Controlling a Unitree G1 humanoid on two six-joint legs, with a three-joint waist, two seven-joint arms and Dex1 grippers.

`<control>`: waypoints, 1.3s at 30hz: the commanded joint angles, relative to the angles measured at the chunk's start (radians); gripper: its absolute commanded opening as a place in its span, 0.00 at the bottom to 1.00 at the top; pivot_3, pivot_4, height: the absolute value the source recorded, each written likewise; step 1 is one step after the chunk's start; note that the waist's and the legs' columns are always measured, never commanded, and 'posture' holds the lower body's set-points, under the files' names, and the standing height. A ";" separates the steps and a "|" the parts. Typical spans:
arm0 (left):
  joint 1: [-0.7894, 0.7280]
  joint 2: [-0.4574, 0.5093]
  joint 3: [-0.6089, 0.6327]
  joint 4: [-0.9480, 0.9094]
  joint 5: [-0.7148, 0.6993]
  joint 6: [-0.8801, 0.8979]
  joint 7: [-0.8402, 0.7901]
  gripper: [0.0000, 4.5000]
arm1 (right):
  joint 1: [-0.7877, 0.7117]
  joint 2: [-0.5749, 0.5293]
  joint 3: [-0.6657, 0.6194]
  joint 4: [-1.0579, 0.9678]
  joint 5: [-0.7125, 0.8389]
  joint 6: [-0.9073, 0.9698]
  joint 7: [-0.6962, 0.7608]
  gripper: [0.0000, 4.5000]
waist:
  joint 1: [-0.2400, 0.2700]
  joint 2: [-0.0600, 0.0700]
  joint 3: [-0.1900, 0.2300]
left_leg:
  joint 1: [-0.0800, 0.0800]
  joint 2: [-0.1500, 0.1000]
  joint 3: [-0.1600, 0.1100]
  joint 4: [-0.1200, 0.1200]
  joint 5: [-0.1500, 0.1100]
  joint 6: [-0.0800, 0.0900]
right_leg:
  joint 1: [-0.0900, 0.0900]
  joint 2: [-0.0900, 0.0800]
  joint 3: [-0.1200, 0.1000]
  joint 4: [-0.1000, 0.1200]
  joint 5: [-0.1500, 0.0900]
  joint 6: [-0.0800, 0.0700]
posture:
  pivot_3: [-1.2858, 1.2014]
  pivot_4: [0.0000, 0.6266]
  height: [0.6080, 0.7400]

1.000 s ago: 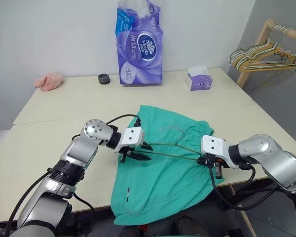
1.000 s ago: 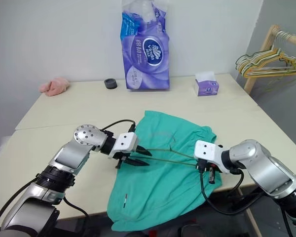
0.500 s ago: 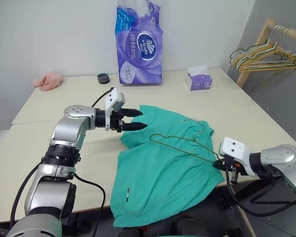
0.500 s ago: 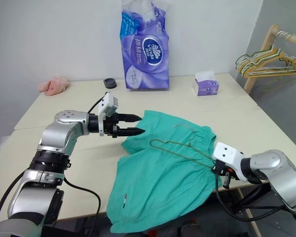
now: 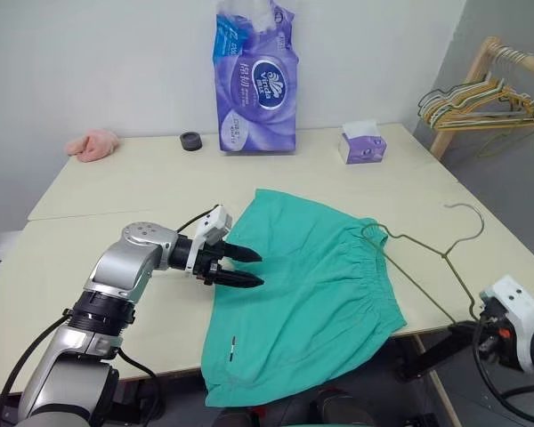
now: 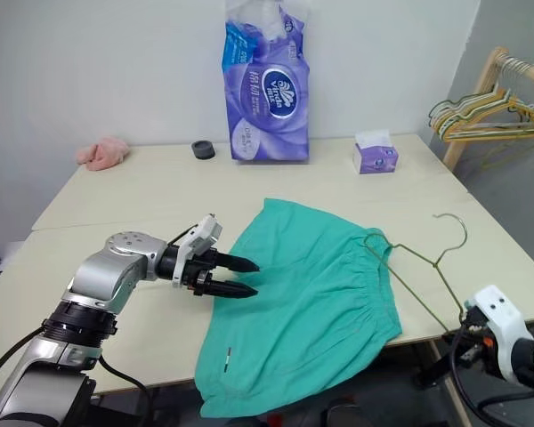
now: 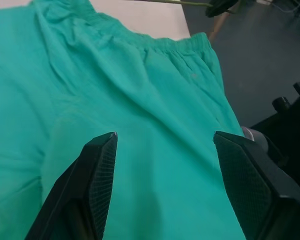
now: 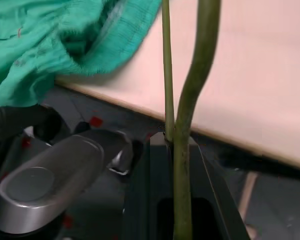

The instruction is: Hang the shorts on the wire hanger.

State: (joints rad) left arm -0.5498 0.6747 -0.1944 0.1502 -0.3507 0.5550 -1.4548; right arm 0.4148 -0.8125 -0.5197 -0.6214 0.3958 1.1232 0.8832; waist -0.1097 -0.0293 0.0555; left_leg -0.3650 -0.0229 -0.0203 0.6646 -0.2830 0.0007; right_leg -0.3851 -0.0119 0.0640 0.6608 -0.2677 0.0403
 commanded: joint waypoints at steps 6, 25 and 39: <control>-0.038 -0.005 -0.015 0.000 -0.001 -0.025 -0.014 0.72 | 0.053 0.052 -0.069 -0.019 0.057 0.028 -0.058 0.00 | -0.006 0.001 0.001 | 0.000 0.000 0.000 -0.001 0.000 0.000 | 0.000 0.001 0.001 0.000 0.000 0.000 | 0.43 0.07 1.00; -0.045 -0.093 0.048 0.009 0.001 -0.139 0.113 0.72 | -0.044 -0.014 0.017 0.077 0.147 0.095 -0.091 0.00 | -0.001 0.000 0.003 | 0.000 0.000 0.001 -0.001 0.000 0.000 | 0.000 0.001 0.002 -0.001 0.000 0.001 | 0.44 0.08 1.00; -0.037 -0.188 0.067 0.024 0.027 -0.265 0.279 0.72 | -0.089 0.136 -0.119 0.038 0.287 0.269 -0.206 0.00 | -0.001 0.001 0.004 | 0.000 0.000 0.001 -0.001 0.000 0.000 | 0.000 0.001 0.002 -0.001 0.000 0.001 | 0.44 0.08 1.00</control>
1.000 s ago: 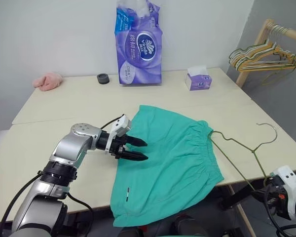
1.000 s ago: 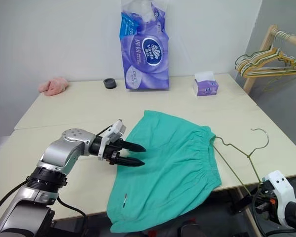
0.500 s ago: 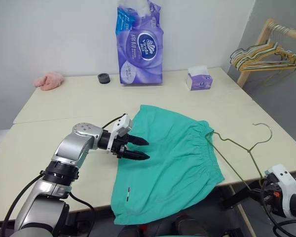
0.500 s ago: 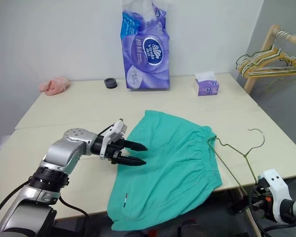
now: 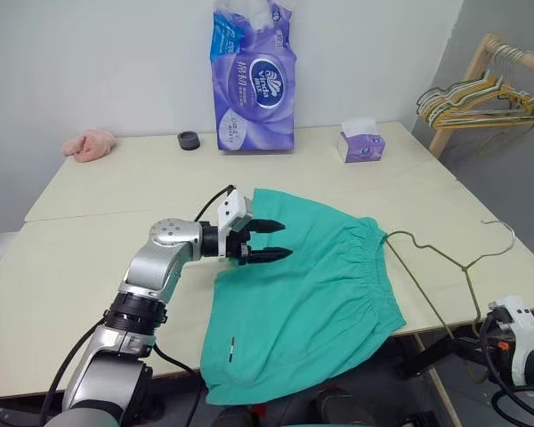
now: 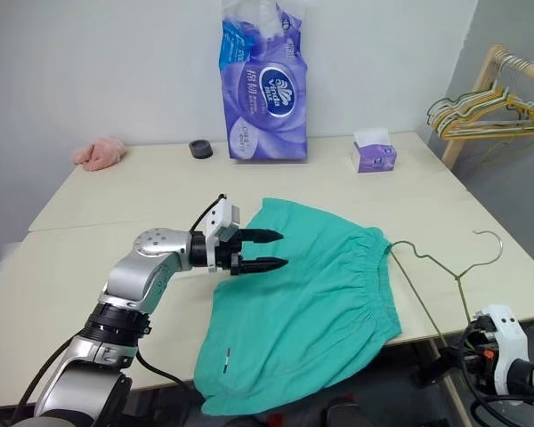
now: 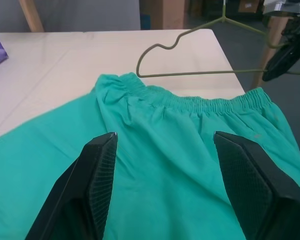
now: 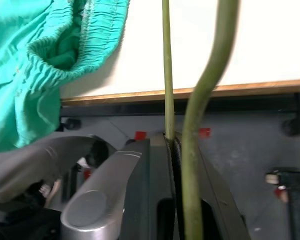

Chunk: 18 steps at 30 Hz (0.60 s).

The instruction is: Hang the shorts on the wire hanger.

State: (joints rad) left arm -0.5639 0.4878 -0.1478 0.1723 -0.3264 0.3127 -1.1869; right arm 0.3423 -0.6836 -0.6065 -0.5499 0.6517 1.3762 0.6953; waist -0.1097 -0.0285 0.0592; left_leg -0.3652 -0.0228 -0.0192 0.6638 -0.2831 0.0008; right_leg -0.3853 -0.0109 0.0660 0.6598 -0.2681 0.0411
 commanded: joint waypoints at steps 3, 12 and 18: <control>-0.034 0.001 0.016 0.009 0.004 -0.023 0.009 0.72 | -0.032 0.011 0.003 -0.034 0.048 0.026 -0.030 0.00 | -0.003 0.001 0.000 | 0.000 0.000 0.000 0.000 0.000 0.000 | 0.000 0.000 0.000 0.000 0.000 0.000 | 0.44 0.08 1.00; -0.035 0.005 0.019 0.017 0.009 -0.028 0.011 0.72 | -0.070 -0.053 0.074 -0.021 0.091 0.053 -0.013 0.00 | -0.004 0.001 0.002 | 0.000 0.000 0.000 0.000 0.000 0.000 | 0.000 0.001 0.000 0.000 0.000 0.000 | 0.44 0.08 1.00; -0.038 0.009 0.028 0.037 0.016 -0.042 0.015 0.72 | -0.057 -0.135 0.124 -0.020 0.108 0.030 0.029 0.00 | -0.004 0.001 0.003 | 0.000 0.000 0.000 0.000 0.000 0.000 | 0.000 0.001 0.000 -0.001 0.000 0.000 | 0.44 0.08 1.00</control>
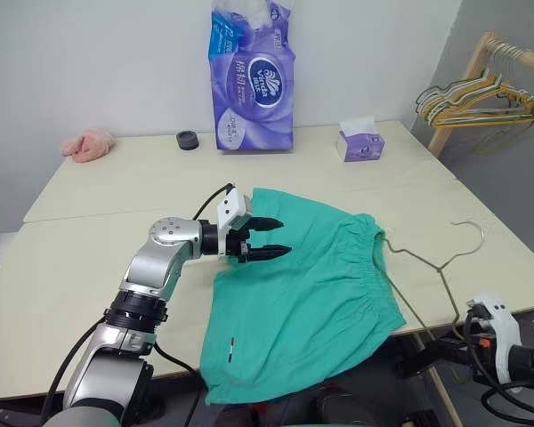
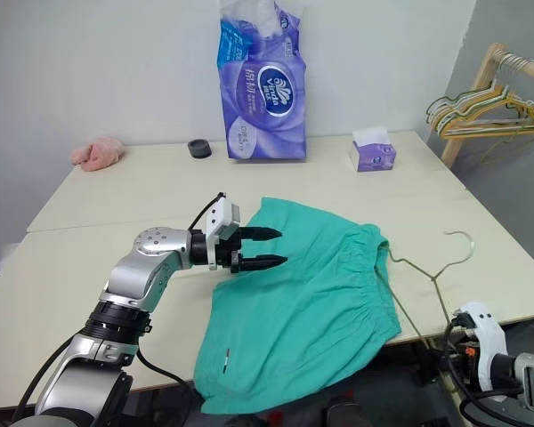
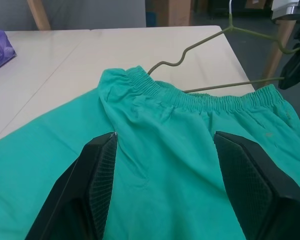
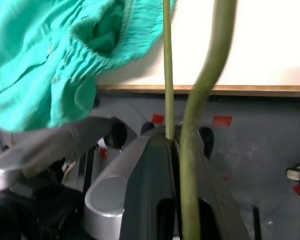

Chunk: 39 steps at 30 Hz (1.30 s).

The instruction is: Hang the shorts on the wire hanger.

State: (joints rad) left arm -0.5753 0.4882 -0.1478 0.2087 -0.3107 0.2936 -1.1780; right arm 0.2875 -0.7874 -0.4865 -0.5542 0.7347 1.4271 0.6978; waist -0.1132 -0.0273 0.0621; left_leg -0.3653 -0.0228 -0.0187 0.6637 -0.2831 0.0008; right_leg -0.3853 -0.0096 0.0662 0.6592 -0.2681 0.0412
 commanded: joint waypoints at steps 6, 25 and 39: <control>-0.036 0.011 0.027 0.015 0.002 -0.033 0.008 0.72 | -0.107 -0.062 0.124 0.074 -0.012 -0.085 0.021 0.00 | -0.004 -0.002 0.002 | 0.000 0.000 0.000 0.000 0.000 0.000 | 0.000 0.000 0.000 0.000 0.000 0.000 | 0.44 0.08 1.00; -0.052 0.012 0.057 0.047 0.001 -0.053 0.045 0.72 | -0.546 0.037 0.288 0.360 -0.081 -0.188 -0.046 0.00 | -0.002 0.003 0.008 | -0.001 0.000 0.002 0.000 0.000 0.001 | -0.002 -0.001 0.002 0.000 0.001 0.001 | 0.45 0.08 1.00; -0.228 0.074 0.131 0.172 -0.024 -0.028 -0.027 0.99 | -0.604 -0.098 0.597 0.065 -0.262 -0.460 0.030 0.00 | -0.001 0.003 0.008 | -0.004 0.000 0.000 0.000 0.000 0.000 | -0.004 -0.001 0.000 -0.001 0.001 0.001 | 0.45 0.05 1.00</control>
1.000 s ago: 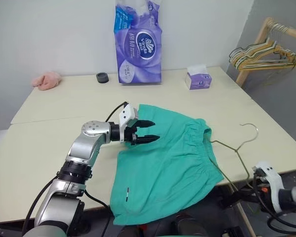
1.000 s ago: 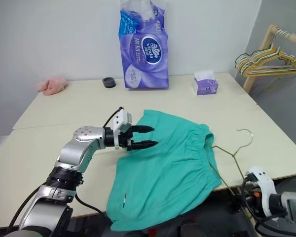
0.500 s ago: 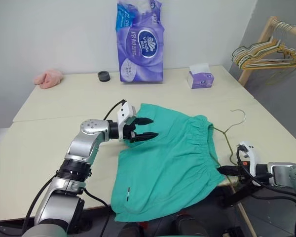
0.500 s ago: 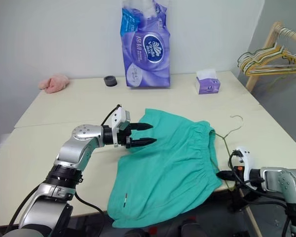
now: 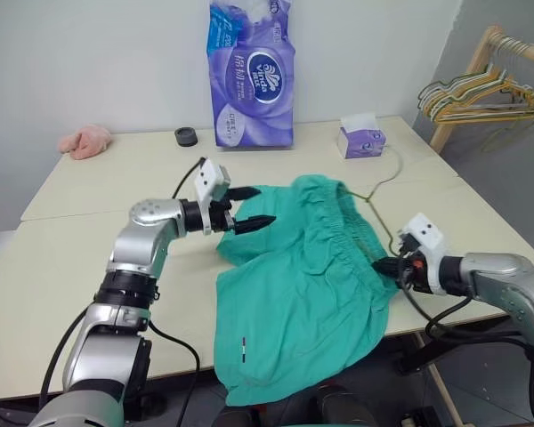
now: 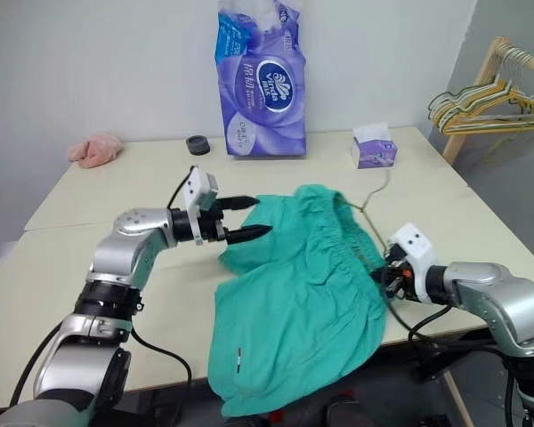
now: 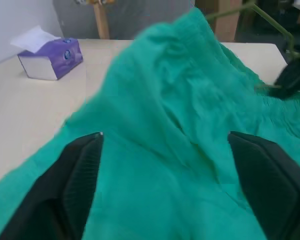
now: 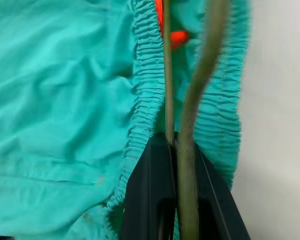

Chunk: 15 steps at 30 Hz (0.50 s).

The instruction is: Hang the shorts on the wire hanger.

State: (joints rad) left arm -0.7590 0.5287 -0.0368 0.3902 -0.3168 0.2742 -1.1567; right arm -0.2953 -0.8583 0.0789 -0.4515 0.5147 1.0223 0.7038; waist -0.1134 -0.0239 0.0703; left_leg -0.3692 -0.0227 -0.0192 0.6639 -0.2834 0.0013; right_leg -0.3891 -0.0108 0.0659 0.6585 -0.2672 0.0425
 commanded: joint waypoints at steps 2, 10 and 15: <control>-0.053 0.072 -0.014 -0.036 0.000 -0.024 -0.125 0.99 | -0.028 -0.045 0.072 -0.043 -0.076 -0.092 0.044 0.00 | -0.001 0.000 0.000 | 0.000 0.000 0.000 0.000 0.000 0.000 | 0.000 0.000 0.000 0.000 0.000 0.000 | 0.46 0.04 1.00; -0.040 0.125 -0.148 -0.099 0.085 -0.128 -0.293 0.99 | -0.054 -0.082 0.152 -0.063 -0.163 -0.180 0.103 0.00 | 0.002 0.000 0.000 | 0.000 0.000 0.000 0.000 0.000 0.000 | 0.000 -0.001 -0.001 0.000 0.000 0.000 | 0.45 0.05 1.00; -0.048 0.089 -0.162 -0.030 0.130 -0.191 -0.262 0.99 | -0.059 -0.093 0.171 -0.100 -0.194 -0.195 0.125 0.00 | 0.001 0.000 0.000 | 0.000 0.000 -0.001 0.000 0.000 0.000 | 0.000 -0.001 -0.001 0.000 0.000 0.000 | 0.45 0.05 1.00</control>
State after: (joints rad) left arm -0.7898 0.6215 -0.1974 0.3510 -0.2034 0.1154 -1.4293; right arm -0.3294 -0.9362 0.2599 -0.5090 0.3339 0.8525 0.8142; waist -0.1125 -0.0238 0.0703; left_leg -0.3692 -0.0231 -0.0199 0.6643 -0.2834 0.0012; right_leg -0.3893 -0.0121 0.0648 0.6590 -0.2671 0.0421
